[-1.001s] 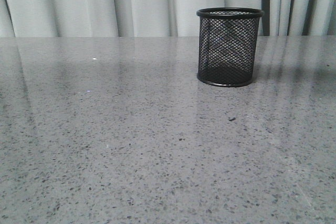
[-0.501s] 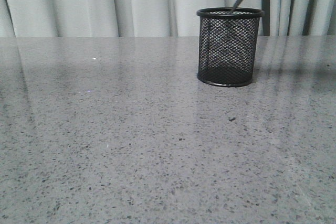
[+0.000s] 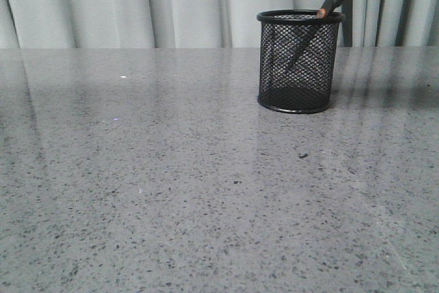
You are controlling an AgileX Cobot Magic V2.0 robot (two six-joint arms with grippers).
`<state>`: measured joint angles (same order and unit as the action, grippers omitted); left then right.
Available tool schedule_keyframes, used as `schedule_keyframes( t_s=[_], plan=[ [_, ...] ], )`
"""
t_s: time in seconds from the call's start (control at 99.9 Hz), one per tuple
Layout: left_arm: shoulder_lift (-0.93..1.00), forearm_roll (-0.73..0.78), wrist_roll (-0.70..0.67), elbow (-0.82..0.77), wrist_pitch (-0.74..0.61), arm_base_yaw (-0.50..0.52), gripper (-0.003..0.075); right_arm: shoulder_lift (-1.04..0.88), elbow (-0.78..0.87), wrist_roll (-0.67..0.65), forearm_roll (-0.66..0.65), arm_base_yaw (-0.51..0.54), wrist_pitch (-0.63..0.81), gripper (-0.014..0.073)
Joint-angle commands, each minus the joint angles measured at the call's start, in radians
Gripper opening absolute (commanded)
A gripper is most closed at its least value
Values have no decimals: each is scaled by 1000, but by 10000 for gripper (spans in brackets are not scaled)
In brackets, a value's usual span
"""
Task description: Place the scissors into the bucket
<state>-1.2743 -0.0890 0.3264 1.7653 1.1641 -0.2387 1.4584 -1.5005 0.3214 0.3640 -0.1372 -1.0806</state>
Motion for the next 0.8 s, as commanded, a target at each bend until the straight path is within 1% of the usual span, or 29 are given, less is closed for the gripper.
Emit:
schedule_keyframes(
  t_s=[0.0,0.08,0.18,0.25,0.37,0.441,0.481,0.651,0.731,0.791],
  plan=[
    [24,-16,-12,27,-60,2,436,-15,-34,15,19,-5,58,-47],
    [24,-16,-12,27,-60,2,436,-1,-34,16,17,-5,47,-33],
    [24,-16,-10,27,-60,2,436,7,-34,16,17,-5,43,32],
    [24,-16,-10,27,-60,2,436,7,-34,16,17,-5,47,108],
    [24,-16,-10,27,-62,2,436,7,-43,16,12,-5,48,264],
    [24,-16,-10,27,-62,2,436,4,-65,16,4,-5,46,321],
    [24,-14,-8,27,-62,2,436,-4,-78,16,-2,-2,46,331],
    [24,-12,-4,27,-62,2,436,-52,-150,16,-4,39,46,328],
    [24,-12,-4,27,-62,2,436,-89,-156,16,-4,58,55,327],
    [24,-12,-4,27,-62,2,414,-113,-156,16,-4,65,62,304]
  ],
)
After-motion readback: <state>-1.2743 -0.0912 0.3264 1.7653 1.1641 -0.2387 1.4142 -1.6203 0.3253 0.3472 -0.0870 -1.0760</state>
